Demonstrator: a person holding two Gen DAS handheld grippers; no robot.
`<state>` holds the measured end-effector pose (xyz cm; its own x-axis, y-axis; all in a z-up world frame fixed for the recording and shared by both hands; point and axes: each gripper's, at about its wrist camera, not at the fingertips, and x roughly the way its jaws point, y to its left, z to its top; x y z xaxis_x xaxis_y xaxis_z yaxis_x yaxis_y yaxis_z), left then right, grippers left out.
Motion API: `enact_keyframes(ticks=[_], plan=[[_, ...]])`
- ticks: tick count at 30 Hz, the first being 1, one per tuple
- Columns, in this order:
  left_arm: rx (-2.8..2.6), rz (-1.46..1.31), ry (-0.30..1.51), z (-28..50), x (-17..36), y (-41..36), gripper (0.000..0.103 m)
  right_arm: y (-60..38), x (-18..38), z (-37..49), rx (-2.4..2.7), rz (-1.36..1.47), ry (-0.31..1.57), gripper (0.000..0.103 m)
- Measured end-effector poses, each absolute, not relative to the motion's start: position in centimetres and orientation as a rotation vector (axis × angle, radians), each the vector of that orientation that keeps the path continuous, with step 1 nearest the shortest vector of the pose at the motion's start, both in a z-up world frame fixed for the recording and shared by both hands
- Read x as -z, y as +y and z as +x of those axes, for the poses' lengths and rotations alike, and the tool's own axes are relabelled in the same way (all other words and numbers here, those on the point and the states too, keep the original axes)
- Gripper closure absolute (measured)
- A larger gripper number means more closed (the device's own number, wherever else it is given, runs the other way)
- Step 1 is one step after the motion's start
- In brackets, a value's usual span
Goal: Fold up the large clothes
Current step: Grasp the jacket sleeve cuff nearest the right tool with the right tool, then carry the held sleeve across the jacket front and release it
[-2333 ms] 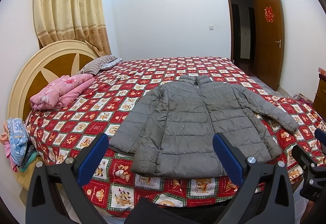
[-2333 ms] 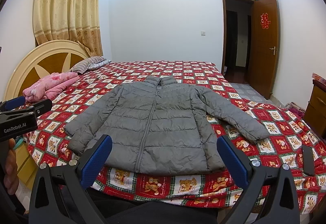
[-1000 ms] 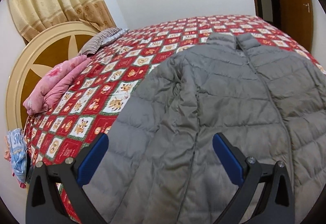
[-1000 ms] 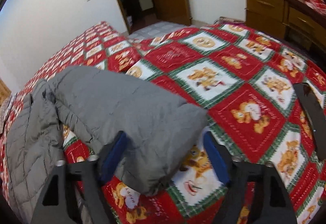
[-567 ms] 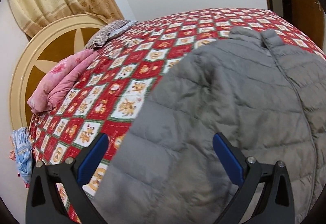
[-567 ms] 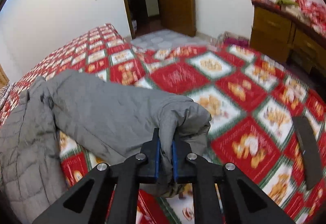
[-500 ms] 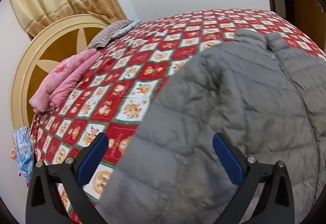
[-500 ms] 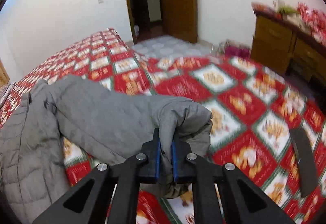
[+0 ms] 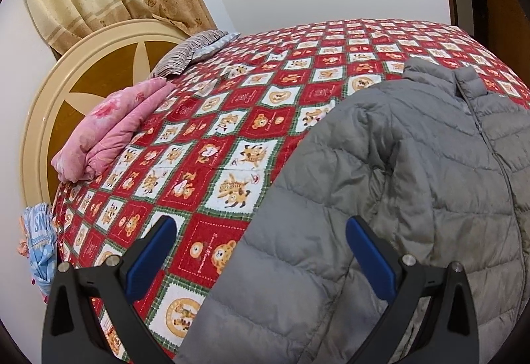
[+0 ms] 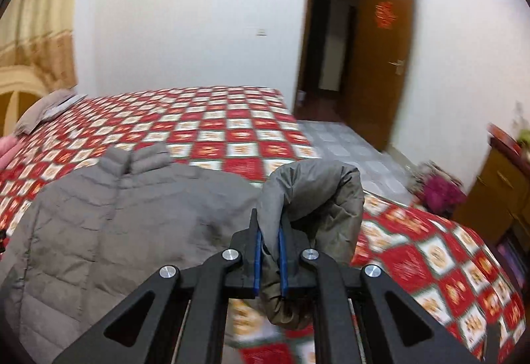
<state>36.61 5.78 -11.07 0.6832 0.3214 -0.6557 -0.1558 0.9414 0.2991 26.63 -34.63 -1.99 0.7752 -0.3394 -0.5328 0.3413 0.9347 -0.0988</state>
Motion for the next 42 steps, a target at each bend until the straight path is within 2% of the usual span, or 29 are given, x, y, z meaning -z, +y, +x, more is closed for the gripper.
enact_keyframes(ticks=[16,27,29,30,31,37,42], plan=[[-0.273,0.23,0.794,39.0,12.2,6.6,0.0,-17.6,8.8,37.5,0.058,-0.057,0.683,0.096],[-0.305,0.227,0.81,39.2,11.6,7.1,0.0,-10.2,15.7,40.6,-0.107,-0.002,0.786,0.095],[-0.289,0.211,0.809,39.0,11.1,6.8,0.0,-9.9,16.2,40.3,-0.111,-0.01,0.801,0.075],[-0.28,0.204,0.803,38.9,10.6,6.5,0.0,-10.1,16.2,40.0,-0.131,-0.003,0.804,0.048],[-0.275,0.201,0.795,38.7,10.2,6.0,0.0,-10.4,16.0,39.4,-0.163,0.013,0.804,0.033],[-0.144,0.183,0.754,38.0,7.9,1.4,0.0,-13.2,13.4,34.3,-0.206,-0.026,0.767,0.033],[0.024,0.219,0.795,38.5,8.7,-5.0,0.0,-18.8,13.6,30.6,-0.116,-0.031,0.755,0.032]])
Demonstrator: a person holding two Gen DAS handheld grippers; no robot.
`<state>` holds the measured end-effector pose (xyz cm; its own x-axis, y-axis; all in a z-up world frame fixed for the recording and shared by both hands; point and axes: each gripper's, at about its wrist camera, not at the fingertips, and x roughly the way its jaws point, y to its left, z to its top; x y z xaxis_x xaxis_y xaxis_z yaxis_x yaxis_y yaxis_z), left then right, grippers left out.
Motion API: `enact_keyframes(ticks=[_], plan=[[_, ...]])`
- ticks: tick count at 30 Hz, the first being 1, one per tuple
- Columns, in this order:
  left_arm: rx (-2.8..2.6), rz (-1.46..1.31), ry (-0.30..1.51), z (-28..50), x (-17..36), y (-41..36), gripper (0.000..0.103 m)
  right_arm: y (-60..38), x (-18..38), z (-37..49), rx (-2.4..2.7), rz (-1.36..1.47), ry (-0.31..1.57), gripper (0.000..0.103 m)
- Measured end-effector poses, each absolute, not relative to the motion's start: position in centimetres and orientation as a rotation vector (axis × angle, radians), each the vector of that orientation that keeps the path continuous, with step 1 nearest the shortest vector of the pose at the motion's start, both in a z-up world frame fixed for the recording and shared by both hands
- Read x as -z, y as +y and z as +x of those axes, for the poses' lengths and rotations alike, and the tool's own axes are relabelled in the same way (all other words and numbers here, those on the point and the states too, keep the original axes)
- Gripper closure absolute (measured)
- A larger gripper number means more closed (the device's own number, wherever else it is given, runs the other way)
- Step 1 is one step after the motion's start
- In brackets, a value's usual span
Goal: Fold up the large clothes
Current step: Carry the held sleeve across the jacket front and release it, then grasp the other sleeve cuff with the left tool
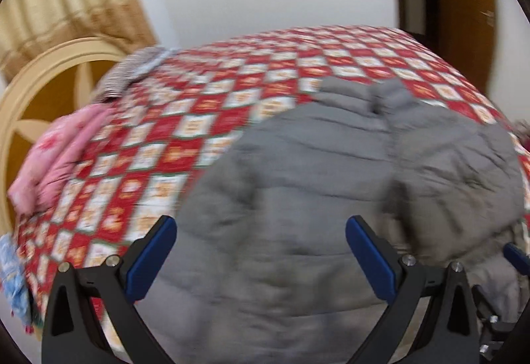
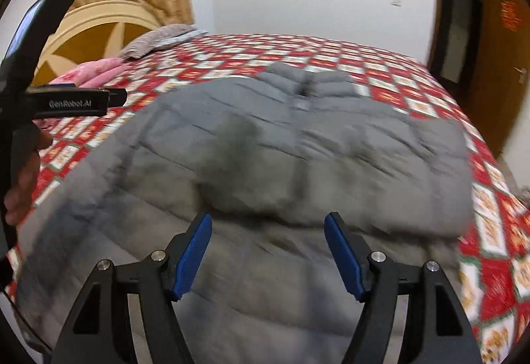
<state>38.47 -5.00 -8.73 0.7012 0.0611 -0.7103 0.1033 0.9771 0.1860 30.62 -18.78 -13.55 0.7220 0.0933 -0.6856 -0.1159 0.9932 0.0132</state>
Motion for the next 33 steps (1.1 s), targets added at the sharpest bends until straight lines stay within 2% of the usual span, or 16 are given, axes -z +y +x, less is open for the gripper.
enact_keyframes(ticks=[6,7,8,9,10,11,12,13,22,33], plan=[[0.131,0.22,0.856,39.8,11.7,-11.1,0.0,-23.8,17.1,29.9,0.014,0.025,0.806,0.032],[0.147,0.23,0.858,39.9,12.3,-12.0,0.005,-24.4,17.6,29.7,0.025,0.04,0.806,0.032],[0.174,0.237,0.873,40.0,13.0,-12.9,0.018,-24.7,18.0,29.6,0.034,0.052,0.801,0.032],[0.194,0.242,0.895,40.2,13.5,-13.5,0.026,-25.0,18.3,29.4,0.037,0.059,0.793,0.032],[0.208,0.239,0.914,40.0,14.0,-14.0,0.046,-25.1,18.6,29.3,0.035,0.061,0.785,0.032],[0.229,0.222,0.945,40.3,14.7,-14.2,0.061,-25.2,18.8,29.1,0.033,0.062,0.779,0.032],[0.242,0.206,0.961,40.4,15.1,-14.2,0.084,-25.3,19.0,29.1,0.032,0.062,0.773,0.032],[0.249,0.187,0.966,40.3,15.2,-14.0,0.089,-25.4,19.2,28.9,0.029,0.063,0.774,0.03],[0.153,0.245,0.813,37.7,12.5,-10.0,0.092,-25.9,19.8,28.7,0.013,0.08,0.789,0.025],[0.106,0.333,0.818,35.7,15.1,-8.5,0.09,-25.1,19.8,29.0,0.019,0.058,0.797,0.022]])
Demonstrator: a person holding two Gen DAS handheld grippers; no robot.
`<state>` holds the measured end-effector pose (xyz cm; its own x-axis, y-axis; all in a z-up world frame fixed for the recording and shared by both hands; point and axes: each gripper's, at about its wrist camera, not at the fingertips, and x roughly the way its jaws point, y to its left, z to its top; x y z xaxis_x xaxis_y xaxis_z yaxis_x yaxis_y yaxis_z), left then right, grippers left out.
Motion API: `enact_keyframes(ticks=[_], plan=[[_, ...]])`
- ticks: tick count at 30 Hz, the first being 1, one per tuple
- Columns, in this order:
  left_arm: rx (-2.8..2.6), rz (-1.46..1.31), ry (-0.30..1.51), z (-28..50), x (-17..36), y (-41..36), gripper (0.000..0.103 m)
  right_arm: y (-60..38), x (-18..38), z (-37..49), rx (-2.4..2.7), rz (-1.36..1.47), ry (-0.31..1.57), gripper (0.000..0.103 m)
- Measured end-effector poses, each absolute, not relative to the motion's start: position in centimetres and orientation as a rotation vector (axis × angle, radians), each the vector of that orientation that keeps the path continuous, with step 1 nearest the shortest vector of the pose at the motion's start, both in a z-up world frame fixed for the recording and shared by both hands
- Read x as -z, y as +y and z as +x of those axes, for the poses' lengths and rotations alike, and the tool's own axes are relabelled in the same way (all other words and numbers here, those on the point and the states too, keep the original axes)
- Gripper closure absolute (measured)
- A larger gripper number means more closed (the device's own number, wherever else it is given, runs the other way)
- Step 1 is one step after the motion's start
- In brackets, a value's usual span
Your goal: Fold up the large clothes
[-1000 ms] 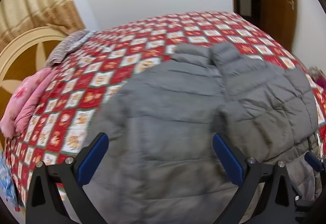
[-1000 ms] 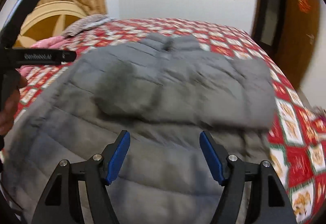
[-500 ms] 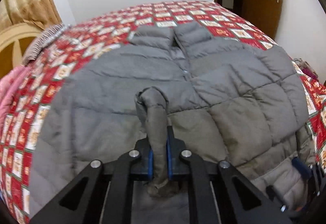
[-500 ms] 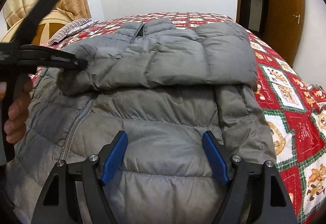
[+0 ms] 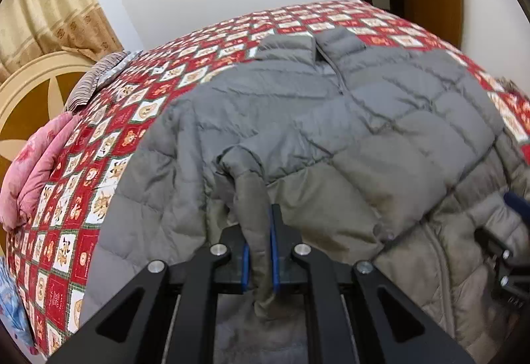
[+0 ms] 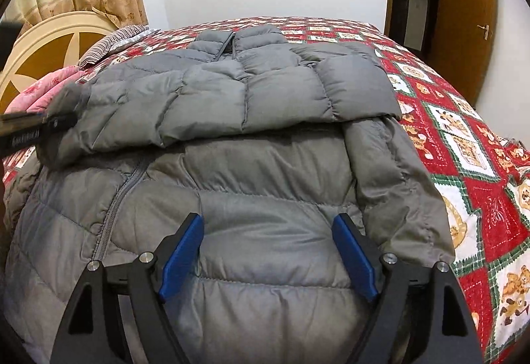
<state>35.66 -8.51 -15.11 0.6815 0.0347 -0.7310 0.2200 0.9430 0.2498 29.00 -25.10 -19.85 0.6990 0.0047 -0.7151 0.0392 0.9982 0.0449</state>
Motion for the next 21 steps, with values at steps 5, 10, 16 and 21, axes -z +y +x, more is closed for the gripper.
enact_keyframes(ticks=[5,10,16,21], plan=[[0.07,0.332,0.838,36.5,14.5,-7.8,0.049,-25.1,19.8,29.0,0.019,0.057,0.809,0.021],[0.027,0.349,0.662,34.7,11.1,-7.3,0.01,-26.3,17.1,28.0,0.004,0.071,0.828,0.021],[0.039,0.377,0.604,36.0,11.3,-10.7,0.007,-30.0,12.4,30.4,0.133,0.122,0.718,0.021],[-0.038,0.481,0.667,38.4,15.9,-12.3,0.007,-31.2,12.7,35.7,0.182,0.105,0.714,0.021]])
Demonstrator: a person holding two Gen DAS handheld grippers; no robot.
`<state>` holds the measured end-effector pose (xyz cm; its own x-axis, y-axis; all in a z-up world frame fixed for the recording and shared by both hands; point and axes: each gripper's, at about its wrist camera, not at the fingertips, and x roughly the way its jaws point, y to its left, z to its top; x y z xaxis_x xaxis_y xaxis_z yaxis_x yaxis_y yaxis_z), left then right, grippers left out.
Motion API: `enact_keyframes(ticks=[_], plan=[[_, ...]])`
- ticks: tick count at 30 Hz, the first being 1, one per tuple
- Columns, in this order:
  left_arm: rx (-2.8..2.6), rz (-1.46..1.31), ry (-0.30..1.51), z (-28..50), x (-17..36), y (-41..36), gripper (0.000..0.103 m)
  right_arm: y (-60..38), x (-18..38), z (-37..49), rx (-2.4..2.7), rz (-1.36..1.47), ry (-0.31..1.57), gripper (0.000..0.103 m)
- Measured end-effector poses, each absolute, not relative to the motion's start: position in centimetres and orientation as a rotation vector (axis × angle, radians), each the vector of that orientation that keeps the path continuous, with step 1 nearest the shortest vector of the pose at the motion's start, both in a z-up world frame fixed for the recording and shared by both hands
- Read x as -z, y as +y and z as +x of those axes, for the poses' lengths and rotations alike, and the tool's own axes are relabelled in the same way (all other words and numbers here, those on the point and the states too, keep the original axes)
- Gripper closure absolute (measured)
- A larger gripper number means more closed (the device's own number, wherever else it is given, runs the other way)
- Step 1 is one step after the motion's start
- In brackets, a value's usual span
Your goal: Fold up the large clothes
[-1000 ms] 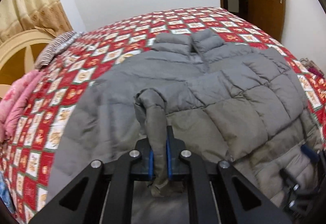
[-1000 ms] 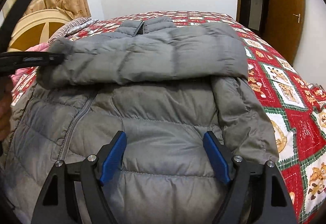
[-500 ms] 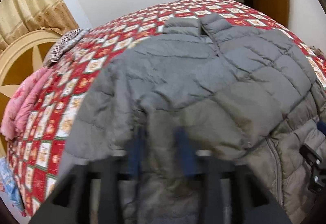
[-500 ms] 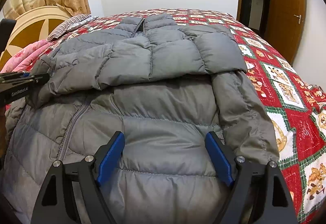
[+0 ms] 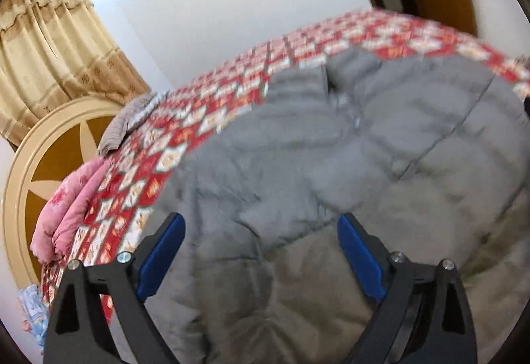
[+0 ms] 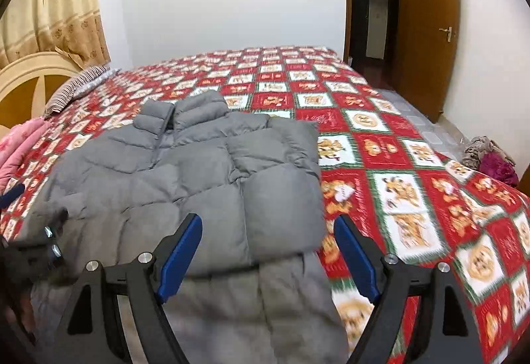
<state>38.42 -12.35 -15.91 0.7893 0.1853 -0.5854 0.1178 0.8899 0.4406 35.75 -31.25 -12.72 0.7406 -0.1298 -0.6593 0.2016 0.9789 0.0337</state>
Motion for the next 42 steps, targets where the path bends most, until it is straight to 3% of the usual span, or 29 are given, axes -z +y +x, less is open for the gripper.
enact_keyframes(ticks=[10,42], plan=[[-0.013,0.392,0.756,40.3,18.6,-10.7,0.0,-30.3,19.9,39.9,0.146,0.059,0.874,0.021],[0.046,0.264,0.852,41.7,19.3,-9.8,0.0,-29.3,20.8,40.3,0.194,-0.011,0.892,0.018]])
